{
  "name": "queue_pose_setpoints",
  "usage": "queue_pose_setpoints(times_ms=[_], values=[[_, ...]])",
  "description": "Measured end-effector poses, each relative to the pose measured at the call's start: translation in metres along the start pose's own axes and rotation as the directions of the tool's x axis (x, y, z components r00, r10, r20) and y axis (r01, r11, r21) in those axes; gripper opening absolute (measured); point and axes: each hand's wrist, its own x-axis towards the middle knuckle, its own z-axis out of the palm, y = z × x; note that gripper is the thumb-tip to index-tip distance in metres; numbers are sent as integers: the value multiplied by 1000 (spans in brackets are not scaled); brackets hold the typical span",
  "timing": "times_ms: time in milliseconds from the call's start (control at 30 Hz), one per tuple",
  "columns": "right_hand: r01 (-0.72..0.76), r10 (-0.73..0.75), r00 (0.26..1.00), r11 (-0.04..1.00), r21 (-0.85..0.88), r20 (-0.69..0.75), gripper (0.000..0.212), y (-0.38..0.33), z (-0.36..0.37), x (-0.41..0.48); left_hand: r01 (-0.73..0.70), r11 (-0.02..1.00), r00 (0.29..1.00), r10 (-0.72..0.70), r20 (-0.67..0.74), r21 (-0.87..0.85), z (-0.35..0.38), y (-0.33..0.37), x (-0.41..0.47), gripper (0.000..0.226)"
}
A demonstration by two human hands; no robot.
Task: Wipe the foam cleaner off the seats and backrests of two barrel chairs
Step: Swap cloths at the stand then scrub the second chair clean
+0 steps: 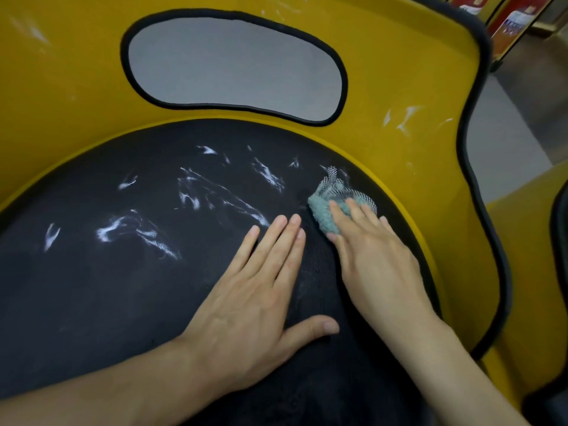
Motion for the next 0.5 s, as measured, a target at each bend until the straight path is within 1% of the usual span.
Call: queue_pose_setpoints(times_ms=[133, 233, 367, 500], values=[[17, -17, 1000, 999, -28, -15, 56, 10, -2, -54, 8, 999, 1000, -8, 1, 33, 2, 1, 0, 106], [21, -22, 999, 999, -27, -42, 54, 12, 4, -63, 19, 999, 1000, -19, -2, 40, 4, 1, 0, 107], [21, -21, 999, 1000, 3, -47, 55, 5, 5, -13, 32, 998, 999, -33, 15, 55, 4, 1, 0, 105], [-35, 35, 999, 999, 11, -26, 51, -5, -3, 40, 31, 993, 999, -34, 28, 113, -1, 1, 1, 101]])
